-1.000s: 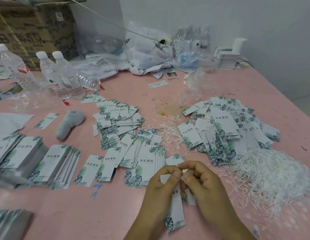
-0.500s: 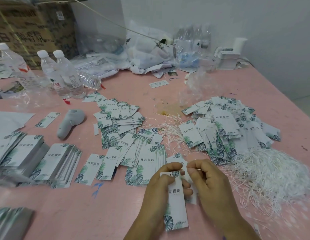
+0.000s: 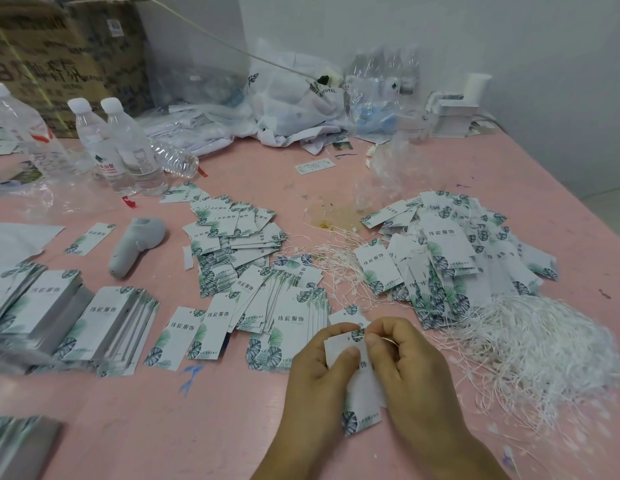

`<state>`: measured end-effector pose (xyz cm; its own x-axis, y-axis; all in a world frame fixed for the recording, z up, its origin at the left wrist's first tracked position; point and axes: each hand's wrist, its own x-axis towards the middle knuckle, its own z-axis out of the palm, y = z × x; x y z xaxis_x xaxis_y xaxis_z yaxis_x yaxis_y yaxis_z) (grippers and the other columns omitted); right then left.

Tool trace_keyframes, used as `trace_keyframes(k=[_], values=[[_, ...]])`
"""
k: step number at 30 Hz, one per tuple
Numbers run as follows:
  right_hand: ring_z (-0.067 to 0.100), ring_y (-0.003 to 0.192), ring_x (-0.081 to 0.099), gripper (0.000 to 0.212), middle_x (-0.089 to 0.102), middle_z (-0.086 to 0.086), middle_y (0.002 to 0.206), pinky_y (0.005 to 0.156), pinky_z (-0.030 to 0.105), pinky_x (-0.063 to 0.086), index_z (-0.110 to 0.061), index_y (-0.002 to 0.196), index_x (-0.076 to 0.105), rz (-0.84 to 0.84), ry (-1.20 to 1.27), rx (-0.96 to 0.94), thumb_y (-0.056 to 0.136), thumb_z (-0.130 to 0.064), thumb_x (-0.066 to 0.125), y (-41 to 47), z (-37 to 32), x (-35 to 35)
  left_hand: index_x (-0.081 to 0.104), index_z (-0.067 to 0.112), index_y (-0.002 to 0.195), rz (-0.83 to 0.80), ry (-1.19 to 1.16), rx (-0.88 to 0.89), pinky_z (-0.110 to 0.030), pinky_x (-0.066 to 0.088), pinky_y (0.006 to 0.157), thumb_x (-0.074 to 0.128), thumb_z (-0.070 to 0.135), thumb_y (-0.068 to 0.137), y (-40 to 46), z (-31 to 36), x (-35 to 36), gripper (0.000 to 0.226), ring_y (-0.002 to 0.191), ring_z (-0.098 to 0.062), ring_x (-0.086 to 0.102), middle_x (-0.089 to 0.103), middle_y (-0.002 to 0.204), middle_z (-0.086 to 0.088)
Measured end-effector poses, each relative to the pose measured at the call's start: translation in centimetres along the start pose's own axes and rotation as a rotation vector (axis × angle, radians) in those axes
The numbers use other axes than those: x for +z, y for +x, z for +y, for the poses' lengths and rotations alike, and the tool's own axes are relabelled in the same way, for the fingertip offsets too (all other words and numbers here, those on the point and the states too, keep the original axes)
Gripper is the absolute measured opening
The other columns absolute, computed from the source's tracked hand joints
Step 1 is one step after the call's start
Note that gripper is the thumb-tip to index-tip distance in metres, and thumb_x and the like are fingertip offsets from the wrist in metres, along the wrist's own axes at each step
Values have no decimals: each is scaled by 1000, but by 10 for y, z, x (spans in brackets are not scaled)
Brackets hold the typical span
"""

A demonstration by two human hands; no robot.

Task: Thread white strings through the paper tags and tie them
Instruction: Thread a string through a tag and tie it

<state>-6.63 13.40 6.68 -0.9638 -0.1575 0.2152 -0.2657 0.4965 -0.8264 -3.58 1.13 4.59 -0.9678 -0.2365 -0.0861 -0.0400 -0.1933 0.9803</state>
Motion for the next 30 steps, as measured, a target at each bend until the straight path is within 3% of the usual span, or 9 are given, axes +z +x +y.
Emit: trace_keyframes(k=[3, 7, 15, 18, 22, 25, 30], values=[[-1, 79, 60, 3, 63, -27, 88, 68, 29, 50, -37, 88, 57, 9, -31, 3, 90, -34, 57, 0, -1, -1, 72, 28, 97, 42, 64, 54, -32, 58, 68, 60, 21, 83, -2, 2, 1, 19, 80, -18, 71, 76, 91, -5], [-1, 77, 61, 2, 65, -22, 77, 65, 26, 49, -39, 87, 57, 16, -61, -12, 88, -39, 55, -2, -2, -1, 72, 30, 91, 71, 91, 117, -24, 55, 62, 62, 24, 84, -3, 4, 3, 14, 73, -10, 70, 75, 83, 0], [-9, 76, 58, 10, 63, -24, 73, 64, 11, 42, -41, 86, 57, 62, -96, -28, 88, -32, 61, -2, 1, 3, 73, 27, 89, 80, 52, 118, -30, 56, 59, 67, 29, 83, -5, 3, 4, 8, 70, -14, 69, 75, 81, -6], [-13, 74, 57, 12, 62, -26, 71, 64, 7, 41, -39, 86, 58, 78, -111, -35, 89, -29, 64, -2, 3, 4, 73, 27, 88, 81, 38, 117, -23, 53, 55, 69, 29, 83, -6, 4, 5, 7, 67, -10, 68, 75, 80, -5], [-16, 74, 56, 6, 62, -28, 90, 65, 9, 41, -41, 94, 54, 73, -121, -53, 89, -38, 57, -2, 2, 5, 73, 28, 88, 72, 14, 112, -19, 51, 54, 73, 27, 85, -6, 5, 6, 3, 66, -7, 68, 74, 79, -3], [-15, 76, 57, 9, 60, -28, 95, 66, 10, 42, -38, 91, 57, 81, -115, -65, 91, -31, 62, -2, 3, 6, 73, 29, 88, 71, 13, 112, -19, 52, 55, 71, 29, 83, -6, 6, 7, 6, 67, -7, 68, 75, 80, -2], [-15, 76, 56, 4, 62, -28, 75, 65, 8, 41, -38, 91, 57, 117, -117, -72, 90, -35, 59, -2, 3, 5, 73, 29, 91, 73, 54, 130, -20, 53, 56, 71, 18, 90, -6, 3, 5, 11, 69, -9, 69, 75, 84, -2]])
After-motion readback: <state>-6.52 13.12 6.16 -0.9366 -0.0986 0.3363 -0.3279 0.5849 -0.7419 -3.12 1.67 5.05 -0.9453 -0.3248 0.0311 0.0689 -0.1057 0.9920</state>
